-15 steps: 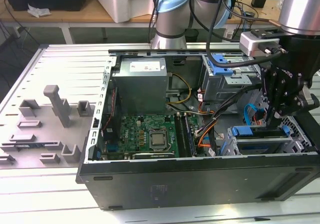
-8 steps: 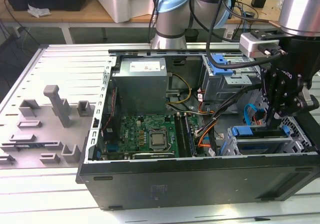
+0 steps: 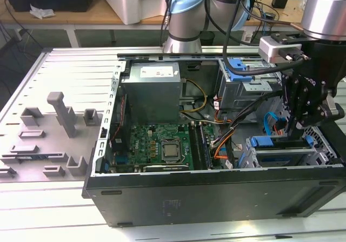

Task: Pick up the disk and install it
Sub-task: 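Insert the first disk wire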

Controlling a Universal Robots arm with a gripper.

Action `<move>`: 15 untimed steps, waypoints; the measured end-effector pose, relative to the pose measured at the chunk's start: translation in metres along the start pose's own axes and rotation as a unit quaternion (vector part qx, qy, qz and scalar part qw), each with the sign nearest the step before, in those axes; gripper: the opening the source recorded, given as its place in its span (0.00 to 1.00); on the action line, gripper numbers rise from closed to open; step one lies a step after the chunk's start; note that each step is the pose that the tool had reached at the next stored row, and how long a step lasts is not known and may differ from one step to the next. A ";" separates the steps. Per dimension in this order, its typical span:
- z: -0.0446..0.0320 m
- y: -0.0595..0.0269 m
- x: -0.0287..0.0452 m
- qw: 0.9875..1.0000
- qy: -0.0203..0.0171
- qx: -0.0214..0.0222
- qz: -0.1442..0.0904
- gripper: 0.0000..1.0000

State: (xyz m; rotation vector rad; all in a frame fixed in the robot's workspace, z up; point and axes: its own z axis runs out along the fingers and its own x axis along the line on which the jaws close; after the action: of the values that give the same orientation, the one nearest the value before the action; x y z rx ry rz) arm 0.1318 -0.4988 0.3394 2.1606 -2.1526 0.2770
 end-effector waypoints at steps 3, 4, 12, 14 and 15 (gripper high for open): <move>0.0003 0.0000 0.0004 1.000 0.000 0.000 0.000 0.17; 0.0003 0.0000 0.0005 1.000 0.000 0.000 0.000 0.17; 0.0011 -0.0001 0.0015 1.000 -0.002 0.000 0.001 0.17; 0.0012 -0.0002 0.0015 1.000 -0.002 0.000 0.001 0.17; 0.0012 -0.0002 0.0015 1.000 -0.002 0.000 0.001 0.17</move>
State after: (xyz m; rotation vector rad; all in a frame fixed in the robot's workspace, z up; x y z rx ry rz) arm 0.1321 -0.5006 0.3385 2.1614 -2.1570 0.2720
